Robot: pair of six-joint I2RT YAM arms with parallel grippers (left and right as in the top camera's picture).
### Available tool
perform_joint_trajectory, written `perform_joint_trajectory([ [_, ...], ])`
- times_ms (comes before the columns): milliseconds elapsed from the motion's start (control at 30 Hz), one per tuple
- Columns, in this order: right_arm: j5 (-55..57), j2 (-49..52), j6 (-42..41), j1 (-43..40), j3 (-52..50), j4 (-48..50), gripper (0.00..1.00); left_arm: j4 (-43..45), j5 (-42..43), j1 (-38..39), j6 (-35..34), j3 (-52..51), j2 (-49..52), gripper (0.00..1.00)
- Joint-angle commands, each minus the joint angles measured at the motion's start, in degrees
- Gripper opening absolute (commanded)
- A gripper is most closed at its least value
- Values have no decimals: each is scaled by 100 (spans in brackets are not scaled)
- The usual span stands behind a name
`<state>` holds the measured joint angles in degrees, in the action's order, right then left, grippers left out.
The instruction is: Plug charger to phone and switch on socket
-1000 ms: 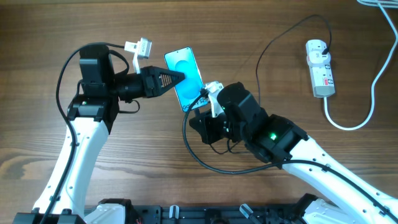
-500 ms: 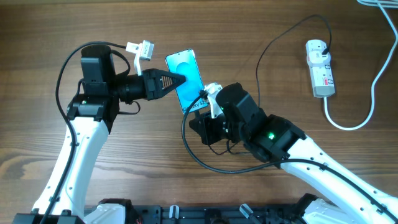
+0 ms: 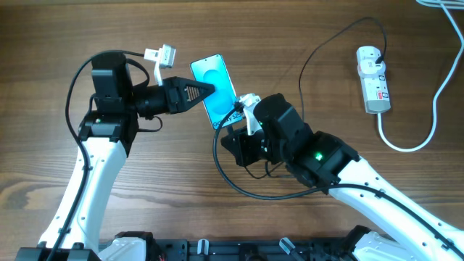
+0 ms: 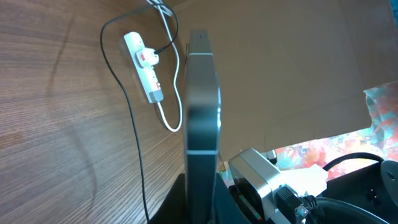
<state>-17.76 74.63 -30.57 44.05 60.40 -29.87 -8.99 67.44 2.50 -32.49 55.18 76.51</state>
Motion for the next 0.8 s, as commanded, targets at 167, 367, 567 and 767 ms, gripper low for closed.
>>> perform_joint_trajectory([
  [167, -168, -33, 61, -17, 120, -219, 28, 197, -4, -17, -293, -11, -66, 4],
  [367, -151, -538, 214, -20, 122, -398, 82, 197, -584, -17, -173, -11, -63, 4],
  [567, 413, -1991, 358, -20, 122, -1172, 92, -42, 555, -15, 1147, -11, -63, 4],
  [767, 1484, -3615, 348, -20, 120, -1871, 98, -59, 2293, -11, 2227, -11, -66, 4],
])
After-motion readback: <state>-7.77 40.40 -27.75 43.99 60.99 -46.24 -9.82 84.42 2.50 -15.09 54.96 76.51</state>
